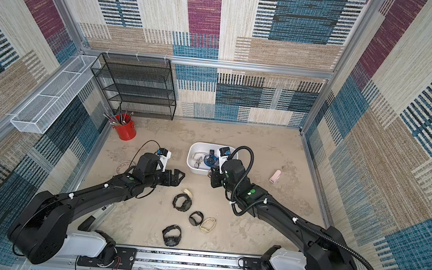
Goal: Put the watch into the storage box
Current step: Pick up the item at the center of the board, then place the storage box down.
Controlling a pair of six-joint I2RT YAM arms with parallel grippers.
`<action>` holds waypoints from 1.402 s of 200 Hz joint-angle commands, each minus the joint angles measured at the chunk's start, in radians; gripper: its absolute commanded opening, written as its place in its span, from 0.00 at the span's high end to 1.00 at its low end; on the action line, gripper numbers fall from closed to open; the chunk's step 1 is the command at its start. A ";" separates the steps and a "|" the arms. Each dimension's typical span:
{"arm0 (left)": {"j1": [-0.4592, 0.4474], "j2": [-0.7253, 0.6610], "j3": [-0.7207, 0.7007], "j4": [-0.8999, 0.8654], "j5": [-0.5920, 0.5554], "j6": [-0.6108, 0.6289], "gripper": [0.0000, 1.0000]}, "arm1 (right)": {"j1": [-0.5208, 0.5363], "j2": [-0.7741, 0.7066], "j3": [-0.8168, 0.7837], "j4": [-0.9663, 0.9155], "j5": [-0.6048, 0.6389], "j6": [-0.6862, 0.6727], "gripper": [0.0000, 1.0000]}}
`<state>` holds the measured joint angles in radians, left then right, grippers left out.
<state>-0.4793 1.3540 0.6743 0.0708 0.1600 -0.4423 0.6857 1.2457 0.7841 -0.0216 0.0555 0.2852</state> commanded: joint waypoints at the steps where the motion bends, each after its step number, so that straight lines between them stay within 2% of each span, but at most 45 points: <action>1: 0.001 0.000 0.010 -0.001 -0.006 0.001 0.03 | -0.022 0.021 0.033 0.032 -0.001 -0.037 0.89; 54: 0.000 -0.007 0.014 -0.011 -0.005 0.000 0.03 | -0.094 0.157 0.147 -0.002 0.014 -0.052 0.89; 93: 0.001 -0.015 0.018 -0.021 -0.004 0.007 0.03 | -0.160 0.230 0.172 -0.005 0.020 -0.062 0.89; 154: -0.004 0.025 0.078 -0.025 0.116 0.033 0.05 | -0.206 0.310 0.169 0.021 0.063 -0.086 0.89; 280: -0.073 0.150 0.192 0.041 0.184 0.017 0.06 | -0.232 0.400 0.112 0.090 0.073 -0.059 0.88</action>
<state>-0.5465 1.4921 0.8520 0.0734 0.3210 -0.4332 0.4557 1.6310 0.9020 0.0135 0.1165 0.2127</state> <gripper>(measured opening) 0.938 0.121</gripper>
